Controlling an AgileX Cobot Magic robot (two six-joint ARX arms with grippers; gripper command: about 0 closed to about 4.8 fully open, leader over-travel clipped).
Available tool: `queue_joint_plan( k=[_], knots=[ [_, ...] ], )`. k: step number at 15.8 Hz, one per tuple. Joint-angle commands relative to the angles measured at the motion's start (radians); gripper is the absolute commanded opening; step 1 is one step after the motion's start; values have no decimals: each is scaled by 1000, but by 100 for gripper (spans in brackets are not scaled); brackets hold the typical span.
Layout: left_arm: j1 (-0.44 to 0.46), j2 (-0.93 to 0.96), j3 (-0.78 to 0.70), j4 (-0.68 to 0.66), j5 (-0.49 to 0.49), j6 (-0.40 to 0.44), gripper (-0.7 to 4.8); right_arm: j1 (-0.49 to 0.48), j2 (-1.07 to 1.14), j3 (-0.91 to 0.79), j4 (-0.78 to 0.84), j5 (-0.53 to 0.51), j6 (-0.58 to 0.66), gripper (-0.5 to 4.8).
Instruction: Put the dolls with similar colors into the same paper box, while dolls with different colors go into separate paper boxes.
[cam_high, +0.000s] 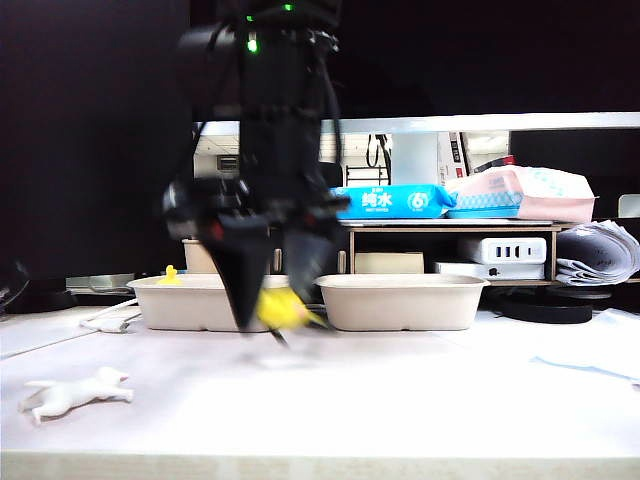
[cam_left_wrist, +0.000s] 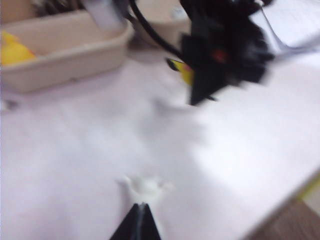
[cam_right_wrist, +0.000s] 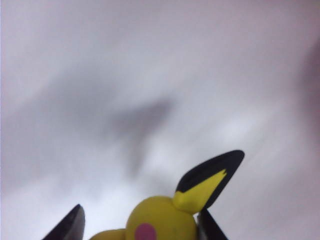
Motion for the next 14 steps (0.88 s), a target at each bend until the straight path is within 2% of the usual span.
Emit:
queue_joint_plan(
  k=[1,3,4,6,8,10,11,13,14],
  knots=[
    [77,-94,2,14,-3,-6,-5,-28,-5,74,181,-8,-5,148],
    [119,-180,2,14,-3,-6,-5,-68,12,121,381,-56,0,149],
    [137,-203,2,15,-2,-6,-5,-85,34,150,422,-66,13,149],
    [183,-229,2,14,-2,-6,-5,-112,90,222,449,-71,24,154],
    [263,-240,2,14,-3,-6,-5,-133,167,307,450,-135,29,154],
    [301,-240,2,14,-3,-6,-5,-140,194,320,451,-134,29,160],
    [316,-241,1,14,-3,-6,-5,-141,201,319,452,-135,29,182],
    [327,-244,0,14,-3,-6,-5,-142,207,319,451,-134,29,288],
    [327,-244,0,14,-3,-6,-5,-142,205,320,453,-136,29,301]
  ],
)
